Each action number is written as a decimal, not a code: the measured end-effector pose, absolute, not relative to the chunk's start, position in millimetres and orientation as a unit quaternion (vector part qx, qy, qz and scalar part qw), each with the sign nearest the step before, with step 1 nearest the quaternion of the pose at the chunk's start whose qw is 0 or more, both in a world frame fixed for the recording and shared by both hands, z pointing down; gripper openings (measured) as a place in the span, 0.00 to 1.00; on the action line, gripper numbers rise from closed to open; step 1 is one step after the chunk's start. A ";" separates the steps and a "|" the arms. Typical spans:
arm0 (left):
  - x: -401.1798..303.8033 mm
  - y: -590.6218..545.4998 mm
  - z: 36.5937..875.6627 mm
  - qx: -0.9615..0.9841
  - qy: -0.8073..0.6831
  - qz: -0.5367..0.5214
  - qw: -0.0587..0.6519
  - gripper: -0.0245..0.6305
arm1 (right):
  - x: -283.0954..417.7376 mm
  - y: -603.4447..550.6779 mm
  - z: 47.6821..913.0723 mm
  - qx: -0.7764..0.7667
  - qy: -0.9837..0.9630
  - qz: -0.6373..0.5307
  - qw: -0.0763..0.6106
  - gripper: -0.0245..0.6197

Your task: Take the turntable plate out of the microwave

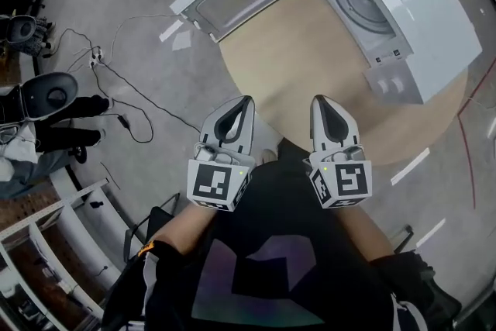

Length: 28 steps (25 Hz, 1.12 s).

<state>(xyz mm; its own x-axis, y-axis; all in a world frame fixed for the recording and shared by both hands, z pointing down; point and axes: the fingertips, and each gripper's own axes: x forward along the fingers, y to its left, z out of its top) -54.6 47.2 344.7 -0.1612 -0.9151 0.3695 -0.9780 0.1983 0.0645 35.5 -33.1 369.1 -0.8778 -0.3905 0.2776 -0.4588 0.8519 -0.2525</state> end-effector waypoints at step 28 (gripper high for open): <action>-81.3 -130.4 366.9 0.754 -0.615 0.097 0.209 0.11 | 35.0 -150.6 385.0 0.408 -0.888 0.187 0.101 0.06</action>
<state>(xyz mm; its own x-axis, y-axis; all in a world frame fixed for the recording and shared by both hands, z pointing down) -81.3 -130.4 366.9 0.2243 -0.8875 0.4026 -0.9682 -0.1560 0.1956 35.0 -150.6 385.0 -0.6474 -0.6863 0.3314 -0.7617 0.5980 -0.2496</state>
